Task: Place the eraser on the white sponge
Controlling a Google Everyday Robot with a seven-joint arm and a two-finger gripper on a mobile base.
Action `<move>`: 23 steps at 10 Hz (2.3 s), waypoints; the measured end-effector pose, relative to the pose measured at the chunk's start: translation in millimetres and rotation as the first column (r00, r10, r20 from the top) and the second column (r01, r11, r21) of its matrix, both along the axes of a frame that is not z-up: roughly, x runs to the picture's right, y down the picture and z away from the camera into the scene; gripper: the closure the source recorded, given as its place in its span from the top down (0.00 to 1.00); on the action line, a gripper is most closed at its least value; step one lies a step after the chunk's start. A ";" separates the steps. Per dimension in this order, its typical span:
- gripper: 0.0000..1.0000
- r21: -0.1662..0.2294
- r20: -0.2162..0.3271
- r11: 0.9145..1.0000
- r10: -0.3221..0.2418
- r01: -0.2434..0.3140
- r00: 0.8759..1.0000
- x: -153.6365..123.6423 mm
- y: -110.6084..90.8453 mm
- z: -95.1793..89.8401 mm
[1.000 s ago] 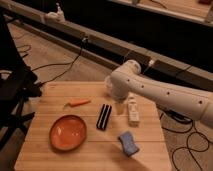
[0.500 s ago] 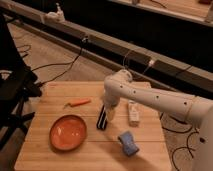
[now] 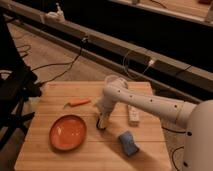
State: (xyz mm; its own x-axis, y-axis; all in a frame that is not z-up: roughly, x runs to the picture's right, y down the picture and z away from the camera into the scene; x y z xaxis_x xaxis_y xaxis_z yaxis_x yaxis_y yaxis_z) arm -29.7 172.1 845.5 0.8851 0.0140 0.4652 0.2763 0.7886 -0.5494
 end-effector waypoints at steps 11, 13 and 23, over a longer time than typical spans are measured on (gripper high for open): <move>0.80 0.012 -0.031 0.996 -0.084 0.085 0.996 28.4 13.4 23.8; 0.80 0.008 -0.033 0.989 -0.148 0.148 0.988 26.1 19.2 30.4; 0.00 -0.057 -0.065 0.988 0.140 -0.143 0.988 9.6 -23.4 16.7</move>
State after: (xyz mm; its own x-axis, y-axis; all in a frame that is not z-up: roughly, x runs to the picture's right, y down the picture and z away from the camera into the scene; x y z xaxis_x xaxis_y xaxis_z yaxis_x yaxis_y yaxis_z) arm -20.1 148.6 862.2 0.8986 0.1680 0.4054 0.1291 0.7818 -0.6100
